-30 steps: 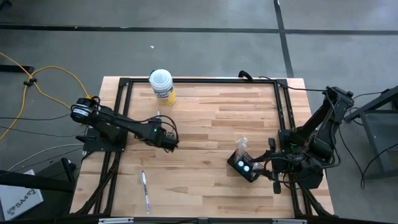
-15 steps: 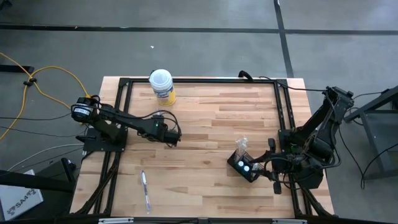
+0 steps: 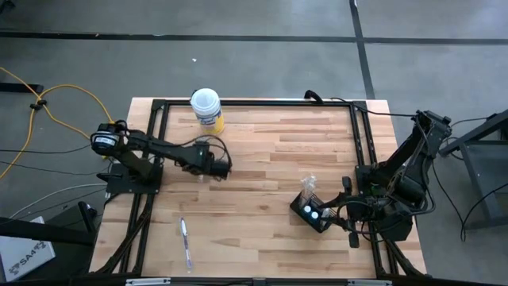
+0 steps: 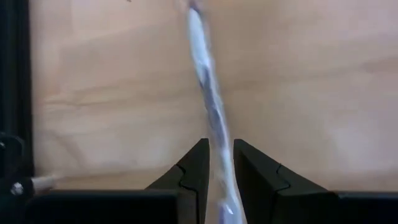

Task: Pick & Place toothbrushing station
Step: Put the top purple toothbrush into the wire organizer

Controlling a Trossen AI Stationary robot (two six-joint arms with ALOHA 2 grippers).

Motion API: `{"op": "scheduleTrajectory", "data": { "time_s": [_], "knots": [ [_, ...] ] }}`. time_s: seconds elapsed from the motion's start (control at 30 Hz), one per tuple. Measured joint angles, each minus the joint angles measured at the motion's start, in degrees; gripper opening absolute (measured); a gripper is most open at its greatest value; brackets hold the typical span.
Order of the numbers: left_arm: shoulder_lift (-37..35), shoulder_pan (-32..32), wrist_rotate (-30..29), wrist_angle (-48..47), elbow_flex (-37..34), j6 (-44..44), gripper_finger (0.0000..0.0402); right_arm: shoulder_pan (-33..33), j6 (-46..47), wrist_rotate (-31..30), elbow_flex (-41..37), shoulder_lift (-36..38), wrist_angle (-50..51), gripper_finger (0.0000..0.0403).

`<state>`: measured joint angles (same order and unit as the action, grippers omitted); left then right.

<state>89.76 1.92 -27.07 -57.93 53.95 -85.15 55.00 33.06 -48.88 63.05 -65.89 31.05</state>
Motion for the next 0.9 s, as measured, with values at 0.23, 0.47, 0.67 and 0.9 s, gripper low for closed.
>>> {"op": "scheduleTrajectory", "data": {
  "time_s": [0.23,0.47,0.67,0.9],
  "knots": [
    [0.0,-9.1,1.4,1.8,0.0,4.3,0.0067,0.0,0.1,0.0,0.0,0.0,0.0,0.0133],
    [0.0,-15.8,5.6,10.9,0.0,13.2,0.0067,0.0,0.1,0.0,0.0,0.0,0.0,0.0133],
    [0.0,-16.2,5.6,9.8,0.0,13.1,0.0067,0.0,0.1,0.0,0.0,0.0,0.0,0.0133],
    [0.0,-15.4,5.6,7.6,-0.7,9.8,0.0067,0.0,0.1,0.0,0.0,0.0,0.0,0.0133]
  ]
}}
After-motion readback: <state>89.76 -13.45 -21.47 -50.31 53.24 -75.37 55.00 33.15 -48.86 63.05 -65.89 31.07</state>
